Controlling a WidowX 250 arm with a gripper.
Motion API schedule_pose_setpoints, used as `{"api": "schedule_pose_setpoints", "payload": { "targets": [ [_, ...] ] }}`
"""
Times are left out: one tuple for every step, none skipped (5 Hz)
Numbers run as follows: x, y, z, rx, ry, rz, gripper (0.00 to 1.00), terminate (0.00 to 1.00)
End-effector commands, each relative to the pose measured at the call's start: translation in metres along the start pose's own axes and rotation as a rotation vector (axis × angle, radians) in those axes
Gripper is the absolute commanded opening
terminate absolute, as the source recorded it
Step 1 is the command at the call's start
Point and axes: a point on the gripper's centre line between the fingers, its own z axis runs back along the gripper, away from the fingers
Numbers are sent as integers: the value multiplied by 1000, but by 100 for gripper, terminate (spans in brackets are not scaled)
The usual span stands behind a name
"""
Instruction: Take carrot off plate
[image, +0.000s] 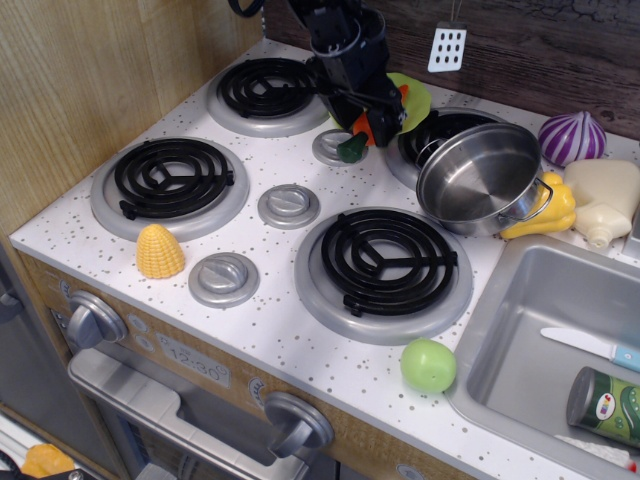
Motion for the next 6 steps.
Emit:
{"api": "schedule_pose_setpoints", "payload": {
  "targets": [
    [15, 7, 10, -28, -46, -18, 0, 0],
    [16, 6, 14, -7, -27, -15, 0, 0],
    [18, 14, 28, 71, 2, 22, 0, 0],
    [20, 30, 49, 172, 45, 39, 0, 0],
    [13, 46, 59, 258, 65, 83, 0, 0],
    [3, 70, 70, 389, 127, 139, 0, 0]
  ]
}}
